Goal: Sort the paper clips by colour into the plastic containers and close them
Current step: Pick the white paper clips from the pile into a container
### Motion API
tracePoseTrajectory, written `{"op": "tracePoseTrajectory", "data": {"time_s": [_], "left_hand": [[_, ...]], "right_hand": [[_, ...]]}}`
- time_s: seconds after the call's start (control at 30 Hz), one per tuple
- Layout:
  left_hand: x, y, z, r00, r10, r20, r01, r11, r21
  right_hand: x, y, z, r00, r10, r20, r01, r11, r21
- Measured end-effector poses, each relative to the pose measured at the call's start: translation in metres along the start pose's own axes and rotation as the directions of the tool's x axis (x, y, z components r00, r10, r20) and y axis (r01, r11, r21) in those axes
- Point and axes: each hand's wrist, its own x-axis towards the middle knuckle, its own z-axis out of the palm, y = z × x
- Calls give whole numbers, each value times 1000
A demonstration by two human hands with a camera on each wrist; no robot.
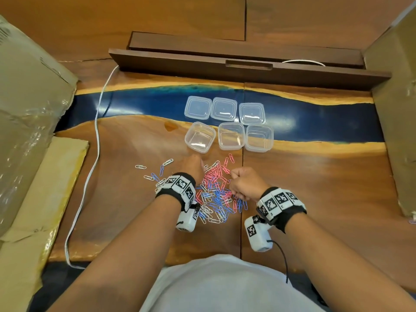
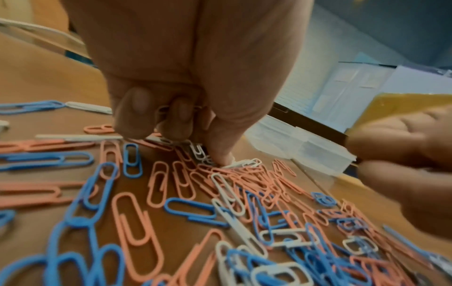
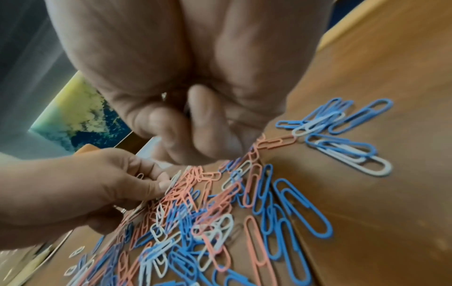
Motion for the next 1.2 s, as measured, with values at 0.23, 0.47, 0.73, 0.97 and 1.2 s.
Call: {"op": "tracePoseTrajectory", "data": {"time_s": [0.23, 0.47, 0.73, 0.97, 1.2], "left_hand": [[-17, -4, -8, 999, 41, 9, -41, 999, -8], [-41, -38, -21, 998, -57, 26, 63, 872, -486], [-40, -49, -13, 992, -37, 120, 105, 773, -626], [-23, -26, -8, 997, -71, -23, 55, 910, -410], [-10, -10, -3, 994, 22, -109, -20, 999, 25]], "right_hand": [[20, -29, 13, 984, -179, 0, 176, 968, -182], [47, -35, 22, 945, -326, -26, 243, 751, -614], [48, -33, 24, 946, -314, 87, 284, 664, -692], [27, -9, 3, 998, -18, 63, 11, 994, 109], [21, 13, 2, 988, 45, 146, -97, 925, 368]]}}
